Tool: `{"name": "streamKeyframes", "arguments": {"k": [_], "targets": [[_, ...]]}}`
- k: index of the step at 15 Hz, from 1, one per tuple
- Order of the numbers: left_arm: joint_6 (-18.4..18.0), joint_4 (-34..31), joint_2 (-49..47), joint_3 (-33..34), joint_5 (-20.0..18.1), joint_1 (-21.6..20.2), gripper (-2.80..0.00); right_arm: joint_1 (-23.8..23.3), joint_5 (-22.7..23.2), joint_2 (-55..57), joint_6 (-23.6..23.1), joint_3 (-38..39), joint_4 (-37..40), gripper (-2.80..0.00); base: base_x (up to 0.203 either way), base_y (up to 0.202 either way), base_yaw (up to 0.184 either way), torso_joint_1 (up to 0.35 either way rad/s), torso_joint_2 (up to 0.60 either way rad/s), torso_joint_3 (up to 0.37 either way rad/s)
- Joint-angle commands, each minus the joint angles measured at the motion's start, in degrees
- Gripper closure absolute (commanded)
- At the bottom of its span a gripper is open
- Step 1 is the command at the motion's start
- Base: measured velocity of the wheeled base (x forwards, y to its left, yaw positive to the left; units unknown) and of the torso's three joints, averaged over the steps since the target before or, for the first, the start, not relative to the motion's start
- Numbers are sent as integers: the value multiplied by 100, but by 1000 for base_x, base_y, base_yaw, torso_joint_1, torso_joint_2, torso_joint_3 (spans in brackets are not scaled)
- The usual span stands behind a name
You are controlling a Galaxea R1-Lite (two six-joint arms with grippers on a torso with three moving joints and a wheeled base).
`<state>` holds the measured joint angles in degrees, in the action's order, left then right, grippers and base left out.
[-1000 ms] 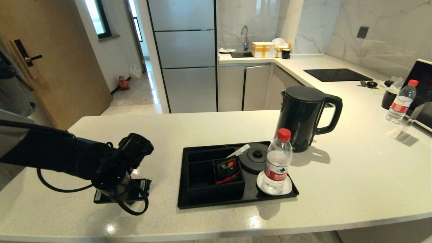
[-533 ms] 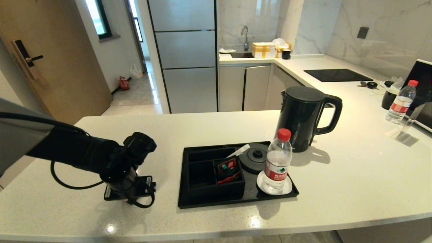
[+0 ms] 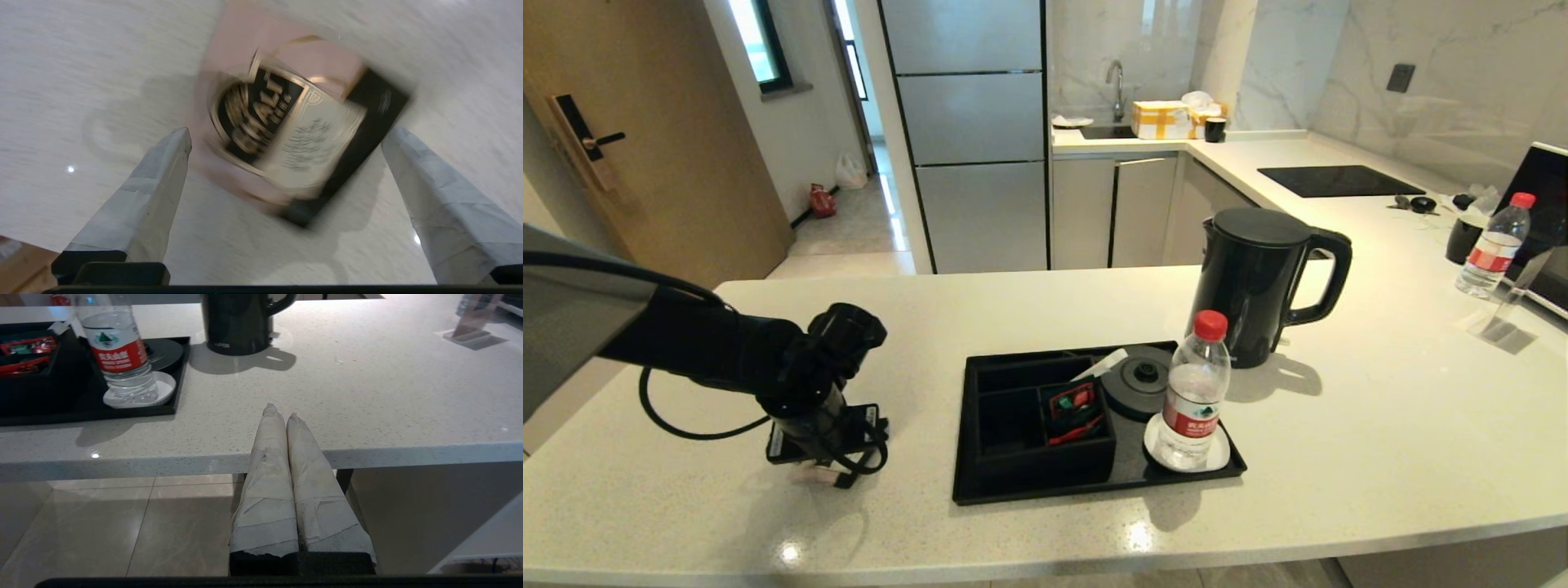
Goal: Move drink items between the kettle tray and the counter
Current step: Return the tea bag to its original position
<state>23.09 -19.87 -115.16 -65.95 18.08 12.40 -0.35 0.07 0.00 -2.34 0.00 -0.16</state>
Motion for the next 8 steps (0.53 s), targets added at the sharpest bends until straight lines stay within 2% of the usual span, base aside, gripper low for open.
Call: {"name": "streamKeyframes", "arguments": {"k": [1, 8], "targets": [[11, -8, 38, -59, 11, -80, -280, 0, 1, 0, -3, 9, -2, 0, 0, 0, 0, 0, 0, 0], [-6, -26, -199, 21, -41, -177, -280, 0, 1, 0, -3, 9, -2, 0, 0, 0, 0, 0, 0, 0]]}}
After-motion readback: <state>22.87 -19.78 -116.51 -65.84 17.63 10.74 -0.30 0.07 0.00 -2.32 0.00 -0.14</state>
